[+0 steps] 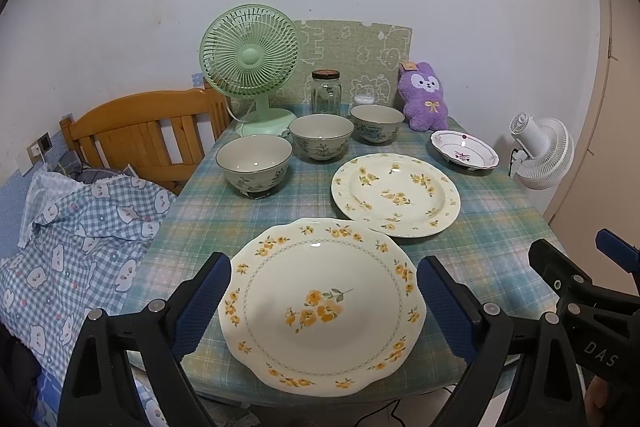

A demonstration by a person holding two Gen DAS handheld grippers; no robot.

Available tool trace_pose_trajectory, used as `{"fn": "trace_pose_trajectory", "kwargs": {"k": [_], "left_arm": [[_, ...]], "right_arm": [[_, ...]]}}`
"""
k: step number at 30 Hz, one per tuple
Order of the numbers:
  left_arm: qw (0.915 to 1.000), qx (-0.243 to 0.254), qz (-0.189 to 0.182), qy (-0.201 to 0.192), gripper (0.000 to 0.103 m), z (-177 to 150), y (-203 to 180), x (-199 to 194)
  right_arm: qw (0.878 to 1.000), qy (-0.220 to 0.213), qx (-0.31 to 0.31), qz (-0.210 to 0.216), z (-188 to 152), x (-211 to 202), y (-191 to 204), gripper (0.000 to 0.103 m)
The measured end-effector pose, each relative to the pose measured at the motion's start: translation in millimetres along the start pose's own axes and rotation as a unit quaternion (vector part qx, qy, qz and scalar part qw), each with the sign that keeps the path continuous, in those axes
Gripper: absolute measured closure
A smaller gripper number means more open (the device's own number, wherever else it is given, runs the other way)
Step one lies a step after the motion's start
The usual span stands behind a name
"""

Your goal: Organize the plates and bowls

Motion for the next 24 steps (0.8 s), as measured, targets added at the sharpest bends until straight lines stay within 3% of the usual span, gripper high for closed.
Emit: {"fn": "trace_pose_trajectory", "kwargs": {"k": [13,24], "left_arm": [[1.0000,-0.003,-0.001,0.002,0.008,-0.8,-0.8,2.3],[0.9999,-0.004,-0.008,0.006,0.016,5.0,11.8,11.1]], "right_arm": [[1.000,0.002,-0.005,0.002,-0.8,1.3,0.2,0.000],[1.000,0.013,-0.005,0.004,4.3,7.3,13.0,0.001]]}}
Point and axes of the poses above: each gripper's, at about its wrist camera, not at the fingertips, and x roughly the way its jaws point, y to its left, z to its top, the point moved 4 cm from there along x, roughly the way its jaws point, and after that the axes turned 2 degrees about z, right-handed, at the moved point
